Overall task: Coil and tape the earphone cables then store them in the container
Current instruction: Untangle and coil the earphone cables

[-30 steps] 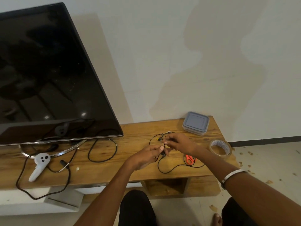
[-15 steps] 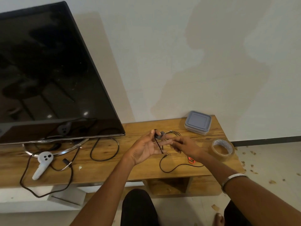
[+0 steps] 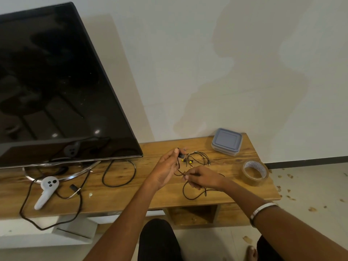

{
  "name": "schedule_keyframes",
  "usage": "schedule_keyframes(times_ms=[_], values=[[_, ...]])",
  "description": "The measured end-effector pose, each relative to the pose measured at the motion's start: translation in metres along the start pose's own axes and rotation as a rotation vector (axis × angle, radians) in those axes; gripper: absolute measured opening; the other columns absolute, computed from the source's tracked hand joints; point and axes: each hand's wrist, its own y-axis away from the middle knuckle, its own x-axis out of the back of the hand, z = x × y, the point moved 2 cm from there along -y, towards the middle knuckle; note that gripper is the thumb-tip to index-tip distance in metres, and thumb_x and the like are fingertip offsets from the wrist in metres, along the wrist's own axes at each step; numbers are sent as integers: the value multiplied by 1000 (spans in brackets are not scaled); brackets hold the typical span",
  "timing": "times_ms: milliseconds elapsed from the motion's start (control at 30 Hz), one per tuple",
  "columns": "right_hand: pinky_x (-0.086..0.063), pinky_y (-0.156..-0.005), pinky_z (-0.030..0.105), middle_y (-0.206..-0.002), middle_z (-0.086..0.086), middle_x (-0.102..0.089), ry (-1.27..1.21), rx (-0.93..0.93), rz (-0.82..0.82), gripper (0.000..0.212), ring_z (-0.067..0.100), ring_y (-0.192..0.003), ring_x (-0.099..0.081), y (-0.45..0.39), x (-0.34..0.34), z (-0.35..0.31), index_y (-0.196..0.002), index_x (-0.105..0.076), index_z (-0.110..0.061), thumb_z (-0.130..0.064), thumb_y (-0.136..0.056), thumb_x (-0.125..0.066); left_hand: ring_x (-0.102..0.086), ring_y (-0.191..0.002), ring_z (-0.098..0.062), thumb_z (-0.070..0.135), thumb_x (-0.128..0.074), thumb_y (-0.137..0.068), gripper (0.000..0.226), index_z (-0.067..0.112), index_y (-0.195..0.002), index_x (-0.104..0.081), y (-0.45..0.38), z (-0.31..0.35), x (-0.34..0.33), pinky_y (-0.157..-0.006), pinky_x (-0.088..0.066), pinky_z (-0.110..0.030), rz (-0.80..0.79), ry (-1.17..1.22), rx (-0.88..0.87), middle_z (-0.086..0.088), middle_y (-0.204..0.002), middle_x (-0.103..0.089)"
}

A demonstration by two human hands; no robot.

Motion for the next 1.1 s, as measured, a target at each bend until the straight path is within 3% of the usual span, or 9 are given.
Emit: schedule_keyframes(times_ms=[133, 267, 400, 500, 633, 833, 1033, 1100], values=[[-36, -45, 18, -65, 3, -56, -15, -3, -23, 26, 10, -47, -47, 5, 7, -6, -101, -67, -3, -19, -99, -47, -40, -133, -4, 31, -40, -101, 30, 22, -92, -68, 0, -9, 10, -109, -26, -35, 56, -208, 1, 12, -134, -55], [-33, -45, 22, -62, 2, -56, -64, 21, -22, 25, 12, -47, -46, 6, 14, -10, -95, -69, -6, -23, -97, -50, -51, -102, 20, 29, -42, -102, 28, 23, -98, -69, 0, -17, 18, -91, -37, -18, 21, -471, -7, 22, -107, -60], [-28, -46, 24, -60, 0, -54, -129, 52, 7, 23, 12, -46, -43, 6, 23, -15, -95, -68, -6, -21, -97, -51, -54, -105, 14, 30, -44, -101, 27, 24, -102, -70, 1, -25, 24, -92, -42, -20, -22, -624, 4, 14, -111, -65], [-27, -46, 23, -59, -2, -52, -168, 64, 42, 25, 10, -46, -41, 6, 30, -18, -97, -69, -3, -22, -96, -52, -59, -109, -7, 35, -44, -101, 29, 27, -103, -71, 2, -32, 26, -100, -43, -33, -50, -688, 51, 6, -111, -68], [-29, -47, 21, -61, -2, -50, -188, 70, 74, 25, 9, -48, -38, 5, 35, -21, -96, -68, -5, -22, -98, -50, -58, -111, -12, 40, -40, -101, 33, 32, -96, -72, 5, -33, 23, -103, -40, -37, -95, -686, 125, -1, -112, -67], [-30, -48, 23, -59, -6, -46, -169, 63, 141, 28, 8, -49, -37, 2, 39, -14, -95, -64, 1, -22, -99, -48, -53, -119, -11, 37, -39, -102, 34, 29, -93, -70, 10, -27, 13, -97, -39, -33, -148, -606, 156, -2, -123, -63], [-33, -50, 22, -58, -8, -47, -140, 107, 177, 23, 5, -50, -38, 0, 39, -6, -77, -63, -21, -29, -96, -53, -46, -131, -12, 37, -43, -101, 30, 27, -93, -70, 12, -24, -1, -107, -35, -44, -236, -460, 230, 4, -134, -58], [-34, -49, 21, -58, -7, -46, -132, 128, 197, 23, 5, -49, -38, 2, 40, -5, -75, -61, -19, -28, -95, -54, -47, -131, -17, 34, -42, -102, 30, 24, -92, -68, 14, -20, -6, -107, -35, -46, -258, -370, 241, -1, -135, -58]])
